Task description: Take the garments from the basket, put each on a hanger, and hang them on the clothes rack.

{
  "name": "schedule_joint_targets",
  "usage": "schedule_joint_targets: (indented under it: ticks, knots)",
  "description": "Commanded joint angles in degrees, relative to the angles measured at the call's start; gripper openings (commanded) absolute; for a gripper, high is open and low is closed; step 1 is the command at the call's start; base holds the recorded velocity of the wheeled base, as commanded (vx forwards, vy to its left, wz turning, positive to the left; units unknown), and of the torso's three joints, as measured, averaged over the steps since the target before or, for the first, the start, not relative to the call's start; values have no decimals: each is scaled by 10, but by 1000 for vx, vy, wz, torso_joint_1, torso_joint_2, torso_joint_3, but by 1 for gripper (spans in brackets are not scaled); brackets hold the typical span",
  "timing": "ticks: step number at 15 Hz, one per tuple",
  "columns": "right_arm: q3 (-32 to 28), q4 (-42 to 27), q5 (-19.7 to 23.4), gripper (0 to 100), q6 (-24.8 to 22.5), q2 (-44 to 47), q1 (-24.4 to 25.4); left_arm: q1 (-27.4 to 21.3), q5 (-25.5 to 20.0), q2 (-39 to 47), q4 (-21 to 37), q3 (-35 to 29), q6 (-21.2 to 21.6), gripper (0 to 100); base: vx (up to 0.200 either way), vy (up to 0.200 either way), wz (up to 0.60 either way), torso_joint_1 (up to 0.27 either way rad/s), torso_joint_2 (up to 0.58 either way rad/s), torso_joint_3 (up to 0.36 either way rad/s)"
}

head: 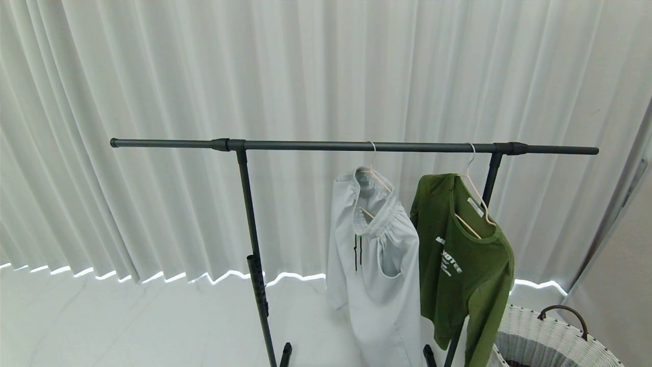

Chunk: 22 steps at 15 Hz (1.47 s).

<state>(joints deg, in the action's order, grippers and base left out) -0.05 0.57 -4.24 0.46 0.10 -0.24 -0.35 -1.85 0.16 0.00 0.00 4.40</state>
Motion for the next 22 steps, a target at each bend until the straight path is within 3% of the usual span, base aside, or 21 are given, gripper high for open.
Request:
schedule_joint_targets:
  ticks: [1,4,22]
  knots:
    - [0,-3,12,100,-13,0,2,0,0,-1,0,0,0,100,0,0,0,0,0,0]
    - [0,-3,14,100,9,0,2,0,0,-1,0,0,0,100,0,0,0,0,0,0]
    - [0,-3,14,100,7,0,2,0,0,-1,0,0,0,100,0,0,0,0,0,0]
